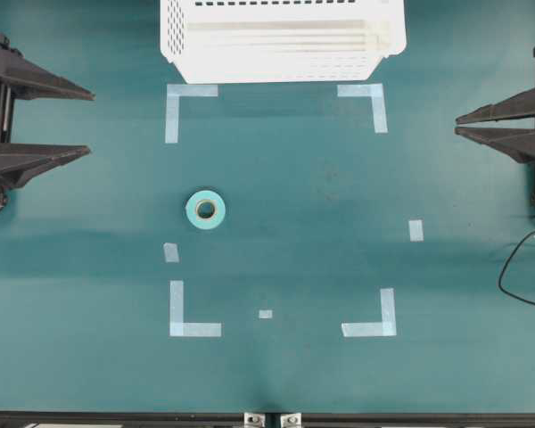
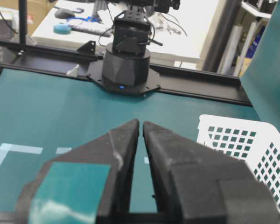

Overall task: Put the tape into the white basket.
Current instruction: 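Move the right gripper inward toward the teal tape roll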

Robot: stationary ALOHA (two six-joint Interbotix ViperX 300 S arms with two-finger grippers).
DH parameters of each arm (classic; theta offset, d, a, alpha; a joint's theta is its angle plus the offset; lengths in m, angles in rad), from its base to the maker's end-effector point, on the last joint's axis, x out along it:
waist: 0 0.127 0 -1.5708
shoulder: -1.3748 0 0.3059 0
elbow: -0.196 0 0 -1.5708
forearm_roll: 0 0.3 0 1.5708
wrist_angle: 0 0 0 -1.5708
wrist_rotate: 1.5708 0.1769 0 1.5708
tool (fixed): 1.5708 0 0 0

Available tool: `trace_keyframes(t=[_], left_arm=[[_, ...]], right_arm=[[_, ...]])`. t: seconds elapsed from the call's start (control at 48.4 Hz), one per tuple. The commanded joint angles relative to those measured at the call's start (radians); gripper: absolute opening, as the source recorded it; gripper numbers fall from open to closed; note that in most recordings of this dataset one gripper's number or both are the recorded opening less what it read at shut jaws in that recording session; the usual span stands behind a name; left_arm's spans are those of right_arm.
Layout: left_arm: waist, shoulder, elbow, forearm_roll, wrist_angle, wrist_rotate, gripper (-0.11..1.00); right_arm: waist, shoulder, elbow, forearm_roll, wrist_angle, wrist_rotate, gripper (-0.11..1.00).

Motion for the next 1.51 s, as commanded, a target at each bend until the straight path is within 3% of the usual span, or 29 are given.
trace_keyframes(t=[0.0, 0.165, 0.352, 0.455, 0.558, 0.662, 0.724, 0.786, 0.827, 1.489], left_arm=[[-0.021, 0.015, 0.006, -0.029, -0.006, -0.009, 0.24], [-0.040, 0.015, 0.008, -0.029, -0.009, -0.029, -0.01], [-0.040, 0.015, 0.009, -0.029, -0.012, -0.032, -0.11], [-0.040, 0.015, 0.018, -0.029, -0.012, -0.031, -0.10], [-0.040, 0.015, 0.021, -0.029, -0.012, -0.031, -0.07], [-0.040, 0.015, 0.023, -0.029, -0.012, -0.031, 0.05], [-0.040, 0.015, 0.023, -0.029, -0.014, -0.031, 0.16], [-0.038, 0.014, 0.023, -0.029, -0.017, -0.031, 0.30], [-0.038, 0.015, 0.023, -0.029, -0.017, -0.031, 0.34], [-0.038, -0.002, 0.069, -0.029, -0.017, -0.031, 0.33]], right_arm=[[-0.002, 0.003, -0.009, 0.002, -0.008, 0.012, 0.24], [-0.006, -0.005, 0.009, 0.002, -0.006, 0.014, 0.01], [-0.006, -0.006, 0.012, 0.002, -0.006, 0.017, 0.01], [-0.006, -0.005, 0.014, 0.009, -0.008, 0.020, 0.18], [-0.008, -0.005, 0.012, 0.009, -0.006, 0.041, 0.47], [-0.011, -0.003, 0.012, 0.009, -0.006, 0.058, 0.77], [-0.011, -0.003, 0.011, 0.009, -0.006, 0.063, 0.90], [-0.012, -0.003, 0.009, 0.009, -0.006, 0.064, 0.90], [-0.012, -0.003, 0.008, 0.009, -0.006, 0.064, 0.90], [-0.011, 0.190, -0.089, 0.009, 0.058, 0.140, 0.91]])
